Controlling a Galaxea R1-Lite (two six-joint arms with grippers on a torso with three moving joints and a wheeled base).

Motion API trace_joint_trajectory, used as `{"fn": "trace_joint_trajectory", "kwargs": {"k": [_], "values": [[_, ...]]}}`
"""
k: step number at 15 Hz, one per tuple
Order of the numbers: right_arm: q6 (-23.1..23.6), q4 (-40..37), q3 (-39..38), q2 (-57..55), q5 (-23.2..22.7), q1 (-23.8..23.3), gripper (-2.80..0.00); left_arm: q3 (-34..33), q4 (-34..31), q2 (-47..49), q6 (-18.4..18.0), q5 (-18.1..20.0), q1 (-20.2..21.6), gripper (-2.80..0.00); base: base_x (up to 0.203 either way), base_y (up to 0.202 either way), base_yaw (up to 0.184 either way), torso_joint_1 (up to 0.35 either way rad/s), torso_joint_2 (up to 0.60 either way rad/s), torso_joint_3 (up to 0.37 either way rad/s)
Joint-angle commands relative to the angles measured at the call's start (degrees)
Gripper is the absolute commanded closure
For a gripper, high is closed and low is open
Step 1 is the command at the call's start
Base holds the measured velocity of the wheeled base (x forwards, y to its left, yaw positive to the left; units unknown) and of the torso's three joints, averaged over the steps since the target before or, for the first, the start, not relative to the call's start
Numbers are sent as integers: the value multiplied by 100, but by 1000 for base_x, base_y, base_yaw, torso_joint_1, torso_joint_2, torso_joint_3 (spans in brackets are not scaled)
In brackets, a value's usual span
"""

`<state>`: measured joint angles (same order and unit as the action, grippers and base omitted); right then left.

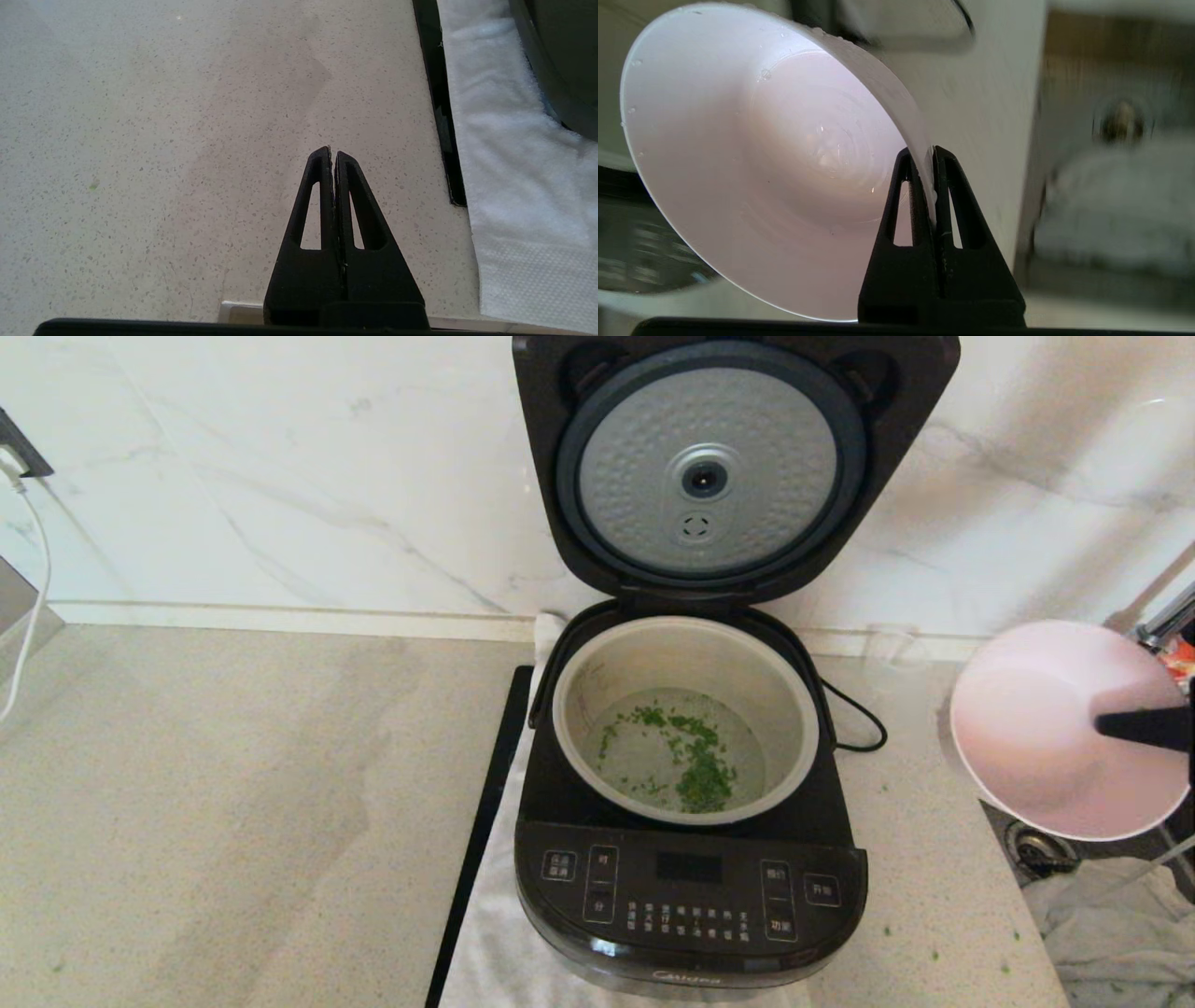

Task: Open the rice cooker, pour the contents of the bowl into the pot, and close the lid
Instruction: Place the bowl on the table

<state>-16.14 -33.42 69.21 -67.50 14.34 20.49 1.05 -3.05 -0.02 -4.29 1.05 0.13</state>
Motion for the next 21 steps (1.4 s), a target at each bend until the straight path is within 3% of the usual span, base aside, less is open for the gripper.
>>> {"fn": "trace_joint_trajectory", "kwargs": {"k": [1, 5, 10, 13, 21], "values": [[-29, -105, -695, 111, -781, -915, 0, 1, -3, -6, -2, 1, 4, 0, 0, 0, 0, 0, 0, 0], [-72, -16, -2207, -154, -1605, -1409, 0, 1, -3, -6, -2, 1, 4, 0, 0, 0, 0, 0, 0, 0], [-228, 2067, -3664, -1143, -1829, -1610, 0, 1, -3, -14, -2, 1, 4, 0, 0, 0, 0, 0, 0, 0], [-240, 2849, -3930, -1607, -1839, -1836, 0, 1, -3, -15, -2, 1, 4, 0, 0, 0, 0, 0, 0, 0], [-240, 3671, -3964, -2549, -2027, -2224, 0, 1, -3, -6, -2, 1, 4, 0, 0, 0, 0, 0, 0, 0]]}}
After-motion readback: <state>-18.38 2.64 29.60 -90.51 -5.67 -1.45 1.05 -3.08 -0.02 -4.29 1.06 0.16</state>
